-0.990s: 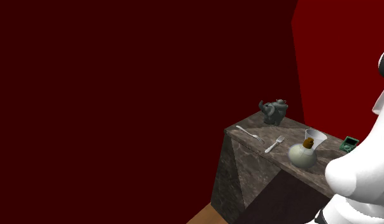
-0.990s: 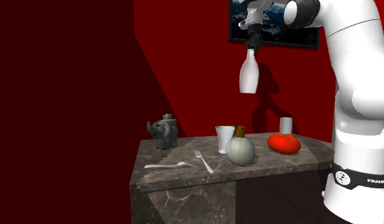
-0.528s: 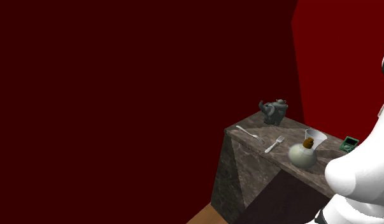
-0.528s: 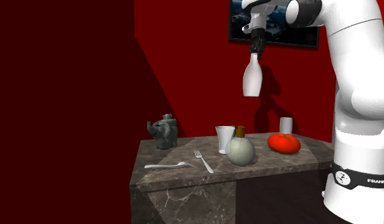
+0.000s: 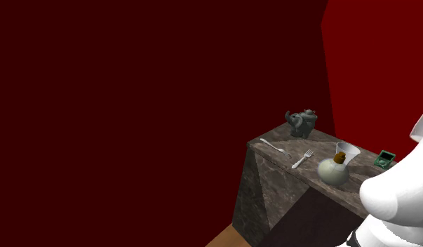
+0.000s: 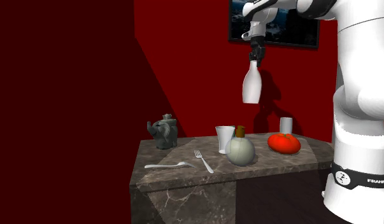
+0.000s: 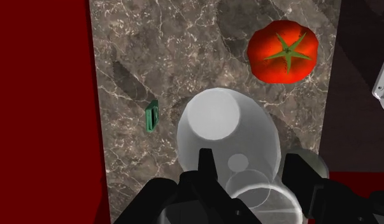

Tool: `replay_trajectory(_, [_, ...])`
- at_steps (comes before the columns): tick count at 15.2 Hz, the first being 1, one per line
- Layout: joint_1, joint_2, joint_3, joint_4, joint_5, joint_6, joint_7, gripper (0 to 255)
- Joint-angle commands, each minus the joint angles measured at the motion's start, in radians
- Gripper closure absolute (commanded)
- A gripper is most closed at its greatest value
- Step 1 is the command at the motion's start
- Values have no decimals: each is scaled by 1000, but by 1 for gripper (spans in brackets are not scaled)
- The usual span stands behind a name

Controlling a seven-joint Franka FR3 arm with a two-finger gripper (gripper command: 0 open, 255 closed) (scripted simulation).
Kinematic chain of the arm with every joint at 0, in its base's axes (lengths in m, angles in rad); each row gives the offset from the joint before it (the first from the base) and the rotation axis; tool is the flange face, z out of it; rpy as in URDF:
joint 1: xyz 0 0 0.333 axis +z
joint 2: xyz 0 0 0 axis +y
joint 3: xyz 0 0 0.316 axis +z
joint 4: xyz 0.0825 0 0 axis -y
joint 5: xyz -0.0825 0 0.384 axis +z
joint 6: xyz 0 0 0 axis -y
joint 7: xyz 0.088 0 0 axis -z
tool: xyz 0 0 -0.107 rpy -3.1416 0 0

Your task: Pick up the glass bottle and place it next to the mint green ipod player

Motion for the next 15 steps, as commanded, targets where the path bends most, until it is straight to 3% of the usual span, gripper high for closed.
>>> replay_trajectory(1, [15,-29,6,-52,-25,36,14,255])
replay_trajectory(15, [44,-132,37,-322,-109,243,73,255])
